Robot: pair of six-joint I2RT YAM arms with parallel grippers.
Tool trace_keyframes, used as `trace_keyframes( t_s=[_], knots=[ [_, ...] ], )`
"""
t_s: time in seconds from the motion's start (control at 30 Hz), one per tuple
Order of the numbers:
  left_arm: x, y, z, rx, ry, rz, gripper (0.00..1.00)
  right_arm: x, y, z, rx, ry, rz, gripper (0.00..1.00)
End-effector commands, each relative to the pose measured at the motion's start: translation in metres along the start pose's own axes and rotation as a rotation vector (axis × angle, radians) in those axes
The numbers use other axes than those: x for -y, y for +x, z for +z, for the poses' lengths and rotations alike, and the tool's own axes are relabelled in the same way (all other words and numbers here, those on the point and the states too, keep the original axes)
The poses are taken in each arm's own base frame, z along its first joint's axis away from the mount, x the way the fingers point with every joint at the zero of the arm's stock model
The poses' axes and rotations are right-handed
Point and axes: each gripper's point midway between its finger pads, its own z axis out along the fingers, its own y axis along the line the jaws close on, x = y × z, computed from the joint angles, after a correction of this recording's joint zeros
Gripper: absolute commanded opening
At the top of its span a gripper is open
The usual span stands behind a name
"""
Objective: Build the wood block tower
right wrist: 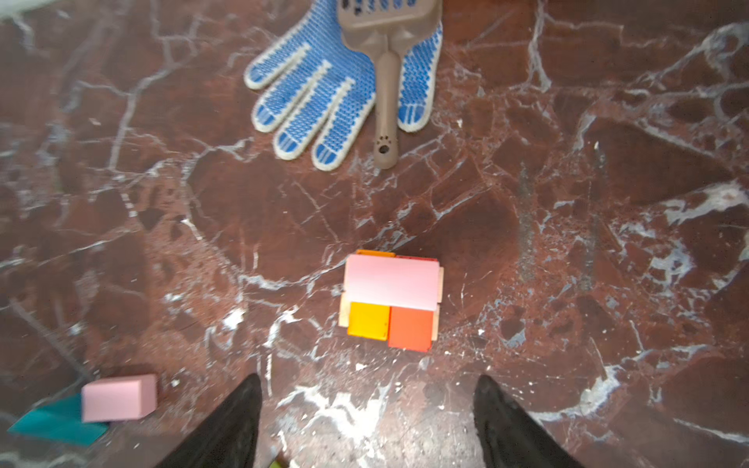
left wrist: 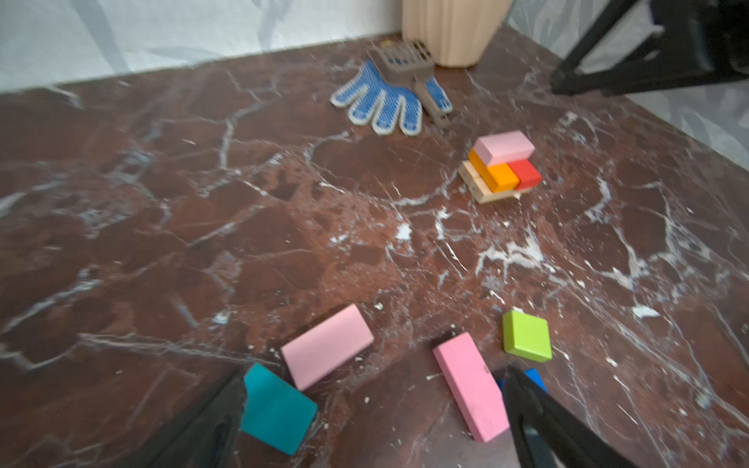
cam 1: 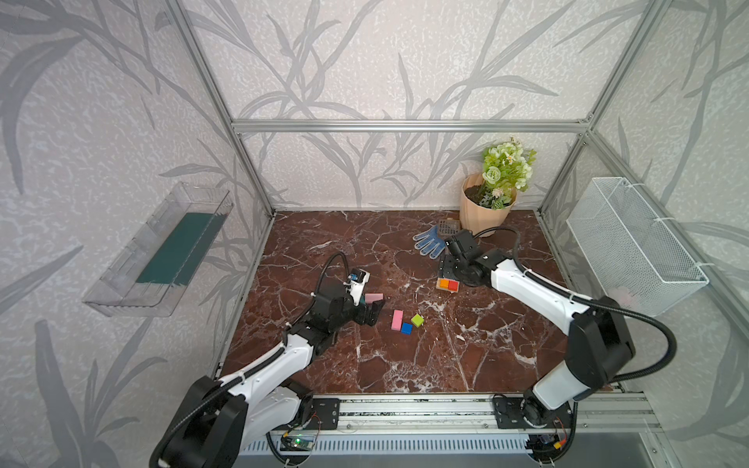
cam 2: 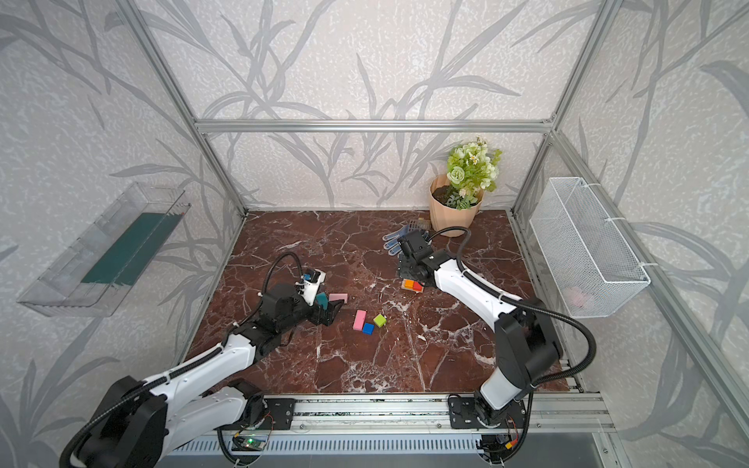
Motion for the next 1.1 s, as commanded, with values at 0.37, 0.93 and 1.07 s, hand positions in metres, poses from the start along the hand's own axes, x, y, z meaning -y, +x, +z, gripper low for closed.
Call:
trace_keyframes(
  t_s=[0.37,0.93,1.07],
  knots=[
    [-0.082,-0.017,-0.055,0.317,-0.398,-0.229,0.99,-0.151,0.096,0.020,-0.145,-0.242,-0.260,0.79],
    [-0.093,-0.011,-0.063,0.329,-0.460,-0.275,0.99,-0.198,0.137,0.096,-0.309,-0.162,-0.365,0.73],
    [-0.093,-0.010,-0.064,0.334,-0.462,-0.276,0.99,-0.196,0.137,0.104,-0.312,-0.128,-0.373,0.73]
  ],
)
